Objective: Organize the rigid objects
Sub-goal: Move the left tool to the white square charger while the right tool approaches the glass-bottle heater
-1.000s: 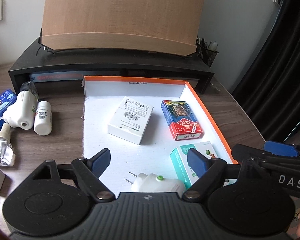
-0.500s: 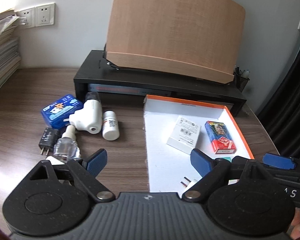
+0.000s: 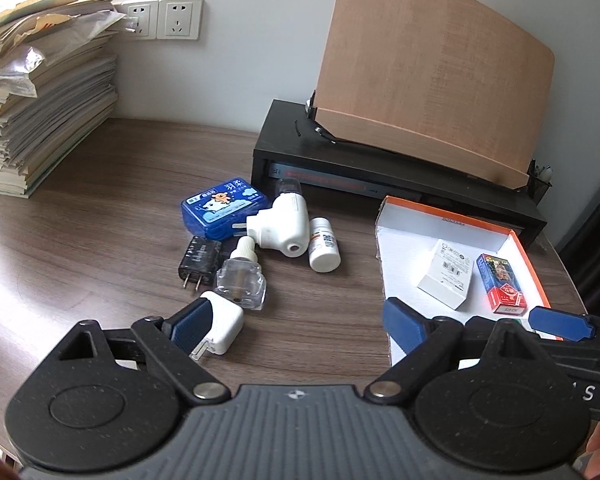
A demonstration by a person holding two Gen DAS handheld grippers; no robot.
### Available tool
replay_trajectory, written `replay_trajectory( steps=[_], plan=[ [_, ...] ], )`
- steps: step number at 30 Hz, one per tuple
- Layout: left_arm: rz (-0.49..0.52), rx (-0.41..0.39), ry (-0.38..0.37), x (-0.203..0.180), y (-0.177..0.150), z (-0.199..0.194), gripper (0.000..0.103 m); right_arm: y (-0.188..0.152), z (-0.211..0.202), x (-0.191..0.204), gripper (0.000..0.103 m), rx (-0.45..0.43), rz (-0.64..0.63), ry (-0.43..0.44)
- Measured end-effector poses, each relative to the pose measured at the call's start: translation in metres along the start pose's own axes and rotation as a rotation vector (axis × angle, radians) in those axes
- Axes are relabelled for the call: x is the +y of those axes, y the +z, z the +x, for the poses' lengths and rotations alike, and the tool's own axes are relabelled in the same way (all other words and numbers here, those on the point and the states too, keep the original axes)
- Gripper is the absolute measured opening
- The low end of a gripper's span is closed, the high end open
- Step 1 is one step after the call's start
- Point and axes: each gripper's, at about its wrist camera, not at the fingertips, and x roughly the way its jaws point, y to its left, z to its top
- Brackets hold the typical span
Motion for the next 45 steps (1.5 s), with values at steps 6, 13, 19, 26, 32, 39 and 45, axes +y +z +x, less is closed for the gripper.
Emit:
replay_trajectory(
  steps=[6, 13, 19, 26, 32, 39, 45],
  plan=[
    [-0.019, 0.006, 0.012, 0.015, -0.004, 0.0, 0.095, -0.002, 0.007, 0.013, 0.089, 0.019, -0.016, 0.018],
    [-0.042, 0.015, 0.029, 0.033, -0.01, 0.004, 0.095, -0.006, 0.018, 0.027, 0.089, 0.046, -0.03, 0.033],
    [-0.047, 0.044, 0.052, 0.051, -0.016, 0.018, 0.095, -0.008, 0.028, 0.032, 0.089, 0.066, -0.034, 0.04],
    [0.017, 0.074, 0.046, 0.064, -0.022, 0.048, 0.094, -0.008, 0.039, 0.028, 0.089, 0.09, -0.021, 0.027],
    [0.085, 0.066, 0.005, 0.064, -0.02, 0.071, 0.08, -0.008, 0.049, 0.024, 0.089, 0.108, -0.002, 0.004],
    [0.124, 0.068, -0.04, 0.062, -0.016, 0.085, 0.049, -0.001, 0.063, 0.025, 0.089, 0.119, -0.004, 0.004],
    [0.073, 0.067, -0.064, 0.071, -0.017, 0.079, 0.043, 0.016, 0.085, 0.031, 0.089, 0.123, -0.007, 0.018]
  ],
)
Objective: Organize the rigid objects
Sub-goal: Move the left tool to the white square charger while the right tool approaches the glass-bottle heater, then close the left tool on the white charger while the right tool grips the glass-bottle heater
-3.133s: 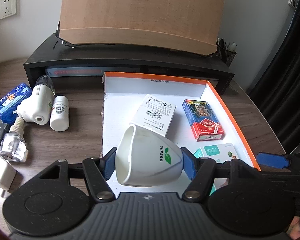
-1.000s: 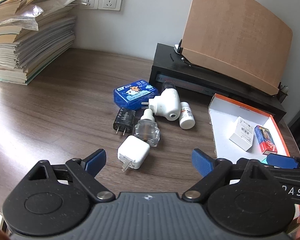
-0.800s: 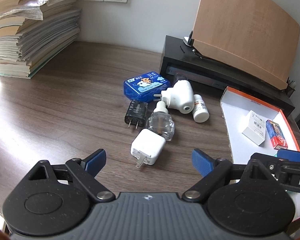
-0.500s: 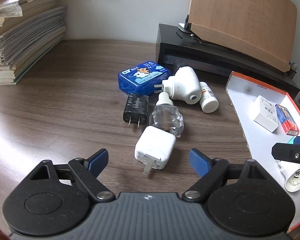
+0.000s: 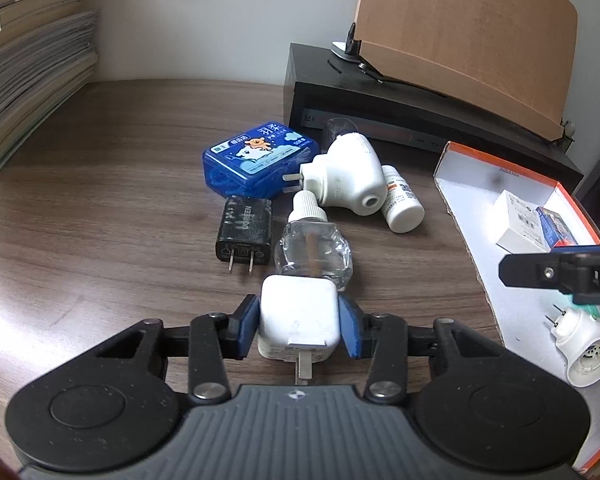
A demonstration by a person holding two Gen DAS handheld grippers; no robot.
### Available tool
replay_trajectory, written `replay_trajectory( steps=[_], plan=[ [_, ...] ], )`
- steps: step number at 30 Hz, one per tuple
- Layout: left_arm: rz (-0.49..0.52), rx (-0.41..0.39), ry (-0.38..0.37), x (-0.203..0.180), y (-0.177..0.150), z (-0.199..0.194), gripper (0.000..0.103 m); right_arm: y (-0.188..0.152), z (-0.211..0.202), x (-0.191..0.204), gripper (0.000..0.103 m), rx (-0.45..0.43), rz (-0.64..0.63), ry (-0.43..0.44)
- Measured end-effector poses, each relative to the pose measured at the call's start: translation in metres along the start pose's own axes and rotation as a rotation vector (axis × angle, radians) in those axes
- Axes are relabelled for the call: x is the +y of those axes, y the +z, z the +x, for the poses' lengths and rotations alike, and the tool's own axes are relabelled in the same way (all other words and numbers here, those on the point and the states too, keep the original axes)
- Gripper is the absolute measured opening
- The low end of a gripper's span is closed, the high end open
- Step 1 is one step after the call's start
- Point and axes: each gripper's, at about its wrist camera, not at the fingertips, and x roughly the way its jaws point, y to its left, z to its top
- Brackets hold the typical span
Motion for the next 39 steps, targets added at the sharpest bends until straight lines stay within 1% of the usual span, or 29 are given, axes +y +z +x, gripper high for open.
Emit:
replay_trajectory(
  steps=[5, 9, 11, 14, 16, 20, 22, 24, 25, 26, 27, 28, 31, 32, 33, 36, 39],
  plan=[
    [-0.043, -0.013, 0.005, 0.01, -0.002, -0.014, 0.043, 0.025, 0.021, 0.006, 0.089, 0.001, -0.007, 0.035],
    [-0.089, -0.033, 0.018, 0.019, -0.002, -0.027, 0.043, 0.047, 0.038, 0.012, 0.089, 0.0, -0.013, 0.107],
    [-0.104, -0.045, 0.029, 0.023, -0.001, -0.033, 0.043, 0.06, 0.048, 0.016, 0.089, 0.003, -0.011, 0.118],
    [-0.133, -0.059, 0.037, 0.029, 0.001, -0.04, 0.043, 0.079, 0.066, 0.021, 0.089, 0.019, -0.014, 0.164],
    [-0.147, -0.069, 0.046, 0.031, 0.002, -0.044, 0.043, 0.089, 0.08, 0.026, 0.089, 0.032, -0.033, 0.172],
    [-0.17, -0.077, 0.064, 0.034, 0.001, -0.049, 0.043, 0.103, 0.108, 0.032, 0.085, 0.061, -0.054, 0.178],
    [-0.179, -0.077, 0.072, 0.035, 0.0, -0.051, 0.043, 0.107, 0.119, 0.032, 0.082, 0.065, -0.049, 0.2],
    [-0.191, -0.078, 0.08, 0.037, -0.002, -0.052, 0.043, 0.111, 0.127, 0.036, 0.077, 0.08, -0.053, 0.207],
    [-0.196, -0.076, 0.082, 0.038, -0.003, -0.052, 0.043, 0.112, 0.131, 0.038, 0.075, 0.094, -0.056, 0.208],
    [-0.2, -0.076, 0.086, 0.039, -0.003, -0.052, 0.043, 0.112, 0.134, 0.039, 0.07, 0.113, -0.053, 0.215],
    [-0.203, -0.077, 0.089, 0.04, -0.003, -0.052, 0.043, 0.111, 0.136, 0.04, 0.069, 0.13, -0.051, 0.225],
    [-0.207, -0.078, 0.09, 0.04, -0.003, -0.053, 0.043, 0.109, 0.136, 0.042, 0.069, 0.143, -0.052, 0.227],
    [-0.215, -0.084, 0.095, 0.041, -0.001, -0.053, 0.043, 0.097, 0.136, 0.048, 0.058, 0.181, -0.074, 0.21],
    [-0.219, -0.086, 0.096, 0.042, -0.001, -0.053, 0.043, 0.092, 0.133, 0.051, 0.054, 0.158, -0.108, 0.192],
    [-0.224, -0.088, 0.096, 0.042, 0.0, -0.053, 0.043, 0.087, 0.13, 0.054, 0.053, 0.141, -0.13, 0.183],
    [-0.228, -0.091, 0.102, 0.041, 0.002, -0.053, 0.043, 0.081, 0.121, 0.054, 0.051, 0.101, -0.134, 0.161],
    [-0.223, -0.101, 0.1, 0.038, 0.006, -0.053, 0.043, 0.078, 0.102, 0.05, 0.049, 0.063, -0.117, 0.182]
  ],
)
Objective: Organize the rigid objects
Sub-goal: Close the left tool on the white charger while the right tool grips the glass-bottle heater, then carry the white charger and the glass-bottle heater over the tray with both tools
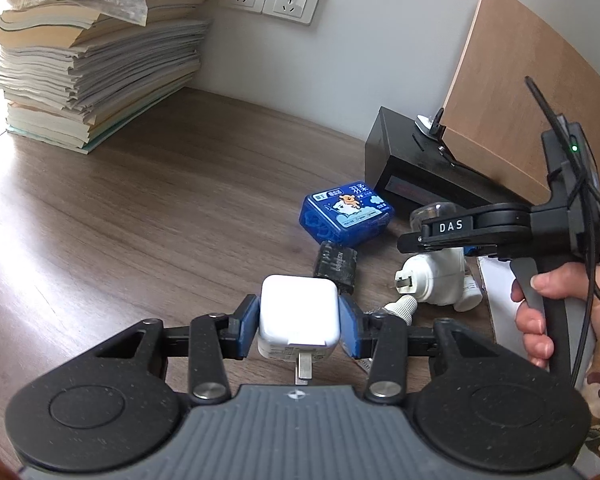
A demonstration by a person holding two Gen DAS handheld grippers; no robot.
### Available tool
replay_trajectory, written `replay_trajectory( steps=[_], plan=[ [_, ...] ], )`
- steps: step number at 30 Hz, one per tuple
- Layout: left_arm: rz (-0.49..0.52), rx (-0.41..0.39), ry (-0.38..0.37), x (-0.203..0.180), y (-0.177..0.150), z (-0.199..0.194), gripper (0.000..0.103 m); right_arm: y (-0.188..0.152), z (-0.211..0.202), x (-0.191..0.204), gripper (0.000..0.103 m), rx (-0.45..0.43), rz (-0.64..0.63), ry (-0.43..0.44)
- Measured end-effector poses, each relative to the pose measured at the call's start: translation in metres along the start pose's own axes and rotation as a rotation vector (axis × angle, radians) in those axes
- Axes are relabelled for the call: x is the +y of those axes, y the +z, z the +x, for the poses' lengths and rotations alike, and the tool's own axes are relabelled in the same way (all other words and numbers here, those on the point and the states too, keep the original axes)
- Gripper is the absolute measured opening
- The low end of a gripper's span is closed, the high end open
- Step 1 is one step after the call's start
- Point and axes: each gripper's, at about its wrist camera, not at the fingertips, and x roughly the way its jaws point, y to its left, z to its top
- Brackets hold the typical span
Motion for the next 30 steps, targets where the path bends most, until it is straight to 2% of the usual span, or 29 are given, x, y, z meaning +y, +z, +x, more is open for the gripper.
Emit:
replay_trajectory(
  steps=[9, 15, 30],
  plan=[
    [0.053, -0.026, -0.049, -0.022, 0.009, -0.004, 0.043, -0.02, -0.08, -0.013, 0.048, -0.113, 0.065, 0.006],
    [0.11, -0.036, -0.114, -0.049, 0.009, -0.013, 0.043, -0.038, -0.123, -0.024, 0.048, -0.168, 0.111, -0.058],
    [0.283, -0.006, -0.257, -0.153, -0.014, -0.031, 0.043, -0.127, -0.24, -0.084, 0.048, -0.272, 0.275, -0.296]
  ],
)
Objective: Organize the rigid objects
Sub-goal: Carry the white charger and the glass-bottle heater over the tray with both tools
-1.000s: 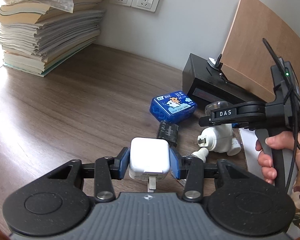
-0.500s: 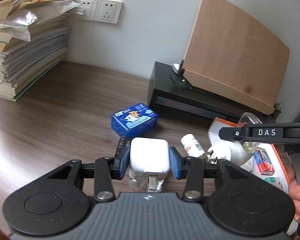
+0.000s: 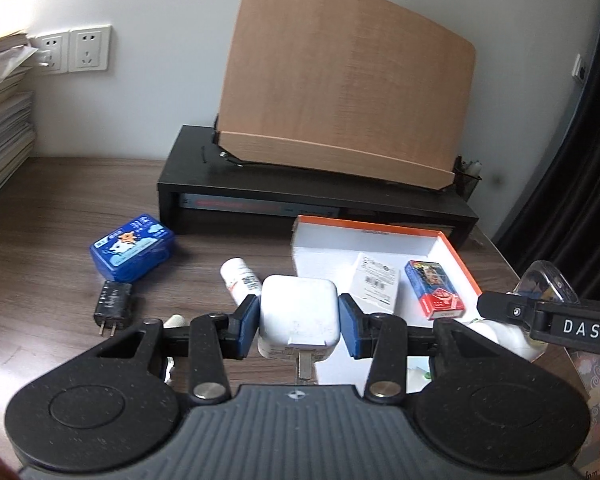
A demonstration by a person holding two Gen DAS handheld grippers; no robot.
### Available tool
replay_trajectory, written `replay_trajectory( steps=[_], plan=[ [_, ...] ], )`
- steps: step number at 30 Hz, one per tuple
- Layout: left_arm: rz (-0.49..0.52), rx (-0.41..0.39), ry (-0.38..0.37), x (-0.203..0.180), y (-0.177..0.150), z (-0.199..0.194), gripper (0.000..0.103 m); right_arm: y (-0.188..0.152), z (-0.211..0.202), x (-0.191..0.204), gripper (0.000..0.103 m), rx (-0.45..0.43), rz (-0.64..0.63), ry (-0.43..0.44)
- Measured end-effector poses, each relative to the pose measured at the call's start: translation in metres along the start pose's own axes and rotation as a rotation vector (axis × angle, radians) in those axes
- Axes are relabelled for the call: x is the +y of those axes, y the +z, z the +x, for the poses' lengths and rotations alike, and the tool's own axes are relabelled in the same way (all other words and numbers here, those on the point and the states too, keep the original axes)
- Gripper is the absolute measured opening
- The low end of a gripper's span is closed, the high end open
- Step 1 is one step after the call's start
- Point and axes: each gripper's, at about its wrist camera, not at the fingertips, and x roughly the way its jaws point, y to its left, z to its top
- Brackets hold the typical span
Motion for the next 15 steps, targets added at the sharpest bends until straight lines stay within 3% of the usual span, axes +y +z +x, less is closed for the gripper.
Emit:
replay_trajectory(
  steps=[7, 15],
  plan=[
    [0.06, 0.015, -0.053, -0.042, -0.001, 0.01, 0.043, -0.01, -0.031, -0.036, 0.048, -0.035, 0.044, -0.074],
    [0.098, 0.021, -0.085, -0.07, -0.006, 0.014, 0.043, -0.017, -0.045, -0.057, 0.048, -0.044, 0.068, -0.086]
  ],
)
